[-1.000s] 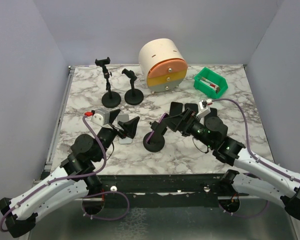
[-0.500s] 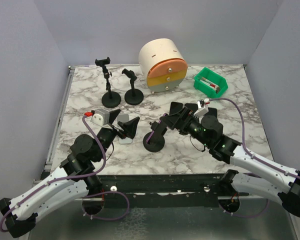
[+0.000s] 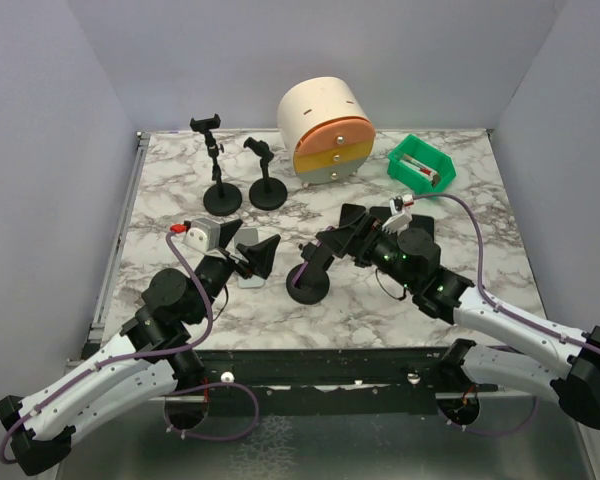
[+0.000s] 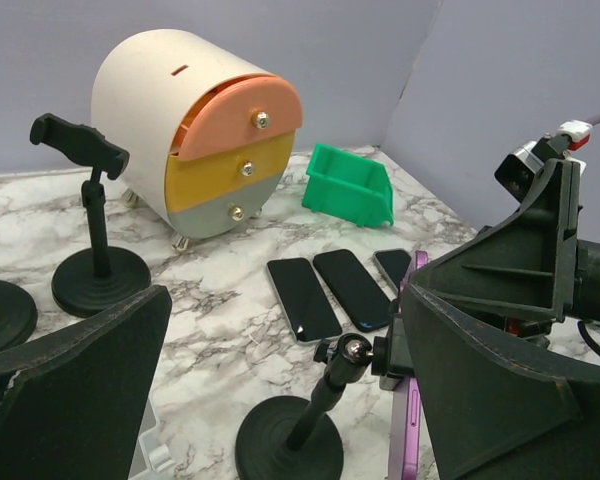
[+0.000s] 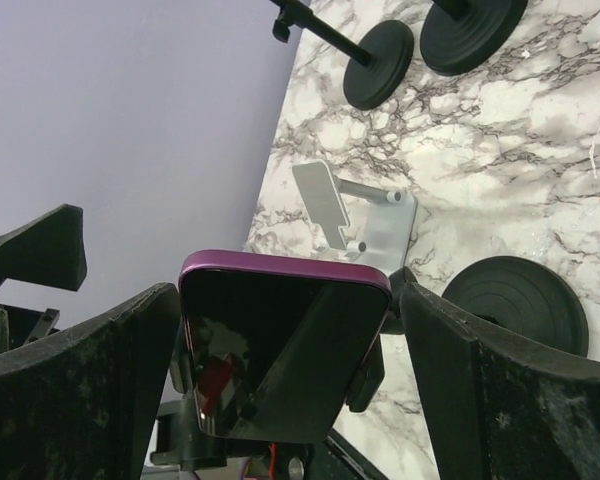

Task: Remove the phone from the phone stand
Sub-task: Adjust the phone at the phone stand.

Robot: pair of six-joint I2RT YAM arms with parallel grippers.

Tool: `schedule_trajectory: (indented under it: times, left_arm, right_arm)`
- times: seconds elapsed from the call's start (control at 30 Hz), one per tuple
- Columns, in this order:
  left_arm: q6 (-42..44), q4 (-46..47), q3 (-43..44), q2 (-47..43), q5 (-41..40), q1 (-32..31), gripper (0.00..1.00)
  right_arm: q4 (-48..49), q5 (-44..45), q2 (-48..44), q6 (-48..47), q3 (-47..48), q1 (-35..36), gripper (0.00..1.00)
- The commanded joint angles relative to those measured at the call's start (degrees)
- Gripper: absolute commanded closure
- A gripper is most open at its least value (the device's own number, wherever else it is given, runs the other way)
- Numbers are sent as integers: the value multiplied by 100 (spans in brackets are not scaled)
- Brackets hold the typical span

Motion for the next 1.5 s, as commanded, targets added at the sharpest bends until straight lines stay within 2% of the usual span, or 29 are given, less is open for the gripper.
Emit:
schedule_trajectory:
  times: [0.0,0.2,0.4,0.6,1.03,1.3,1.47]
  left_arm:
    - [-36,-116,-68,-4,132,-31,3]
    - [-46,-128,-58,7,166,-31,3]
    - [-52,-139,-64,11,170,-31,3]
    - [-69,-149,-46,80,235,-31,3]
    - [-91,-258,43,311,404,-31,3]
    - [-97,-317,69,339,424,-31,3]
    - [-119,-327,78,335,436,-31,3]
  right_arm:
    - [383,-264,111,-255,99,-33,5]
    - [424,-461,330,-475,253,-34,12]
    - [395,-515,289,-741,284,-34,37]
    - [-254,-392,91,-1608,524,-33,52]
    - [-1686,-384,400,-4103,1534,-25,61]
    - [-2477,-376,730,-5081,2224,-19,63]
    - [-2374,-140,696,-5509,2178,103,63]
